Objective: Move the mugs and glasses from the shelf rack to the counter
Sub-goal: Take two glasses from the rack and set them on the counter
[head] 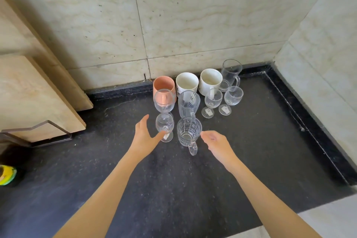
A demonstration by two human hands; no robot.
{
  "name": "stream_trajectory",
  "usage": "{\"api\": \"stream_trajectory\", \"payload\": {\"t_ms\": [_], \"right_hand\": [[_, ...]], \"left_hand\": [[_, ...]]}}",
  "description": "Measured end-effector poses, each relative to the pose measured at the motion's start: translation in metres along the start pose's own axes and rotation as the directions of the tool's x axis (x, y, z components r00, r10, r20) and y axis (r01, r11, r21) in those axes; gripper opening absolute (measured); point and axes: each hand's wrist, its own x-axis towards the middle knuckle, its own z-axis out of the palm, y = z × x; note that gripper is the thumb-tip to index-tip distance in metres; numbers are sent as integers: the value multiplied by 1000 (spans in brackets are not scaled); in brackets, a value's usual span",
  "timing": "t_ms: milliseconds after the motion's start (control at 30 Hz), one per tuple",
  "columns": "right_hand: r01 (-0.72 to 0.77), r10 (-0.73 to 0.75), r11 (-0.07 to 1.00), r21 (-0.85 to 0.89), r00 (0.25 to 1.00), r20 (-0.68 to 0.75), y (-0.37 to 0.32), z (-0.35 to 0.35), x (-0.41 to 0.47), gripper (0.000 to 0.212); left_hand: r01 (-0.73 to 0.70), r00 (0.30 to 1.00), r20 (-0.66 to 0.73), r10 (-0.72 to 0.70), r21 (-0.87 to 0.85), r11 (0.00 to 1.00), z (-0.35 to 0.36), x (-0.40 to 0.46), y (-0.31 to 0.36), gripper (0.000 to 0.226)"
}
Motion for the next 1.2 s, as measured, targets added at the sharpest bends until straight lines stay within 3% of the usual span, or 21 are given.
{"api": "stream_trajectory", "payload": {"t_ms": [133, 200, 300, 400, 600, 700, 1000, 1200], "right_hand": [[228, -232, 971, -68, 971, -54, -33, -17, -18, 44], [348, -359, 924, -157, 932, -47, -51, -18, -26, 48], [558, -590, 752, -350, 807, 17, -79, -16, -61, 56], [726, -773, 489, -483, 617, 146, -91, -9, -103, 53], [821, -776, 292, -490, 503, 380, -74, 10, -182, 72], [882, -764, 187, -433, 408, 500, -76, 39, -231, 74], [981, -649, -184, -67, -70, 758, -45, 166, -437, 75], [939, -548, -302, 165, -313, 776, 22, 238, -599, 76]], "left_hand": [[-81, 993, -80, 84, 46, 996, -28, -36, 9, 76], [-166, 978, -92, 185, 184, 969, -42, -55, 17, 73], [-243, 923, -198, 329, 361, 900, -64, -103, 32, 70], [-196, 863, -346, 369, 444, 874, -74, -163, 36, 67], [47, 811, -538, 230, 452, 891, -65, -309, -4, 65], [183, 756, -640, 136, 407, 895, -73, -384, -29, 65], [514, 413, -906, -90, 150, 844, -72, -638, -112, 63], [613, 207, -950, -234, -61, 788, -30, -817, -171, 62]]}}
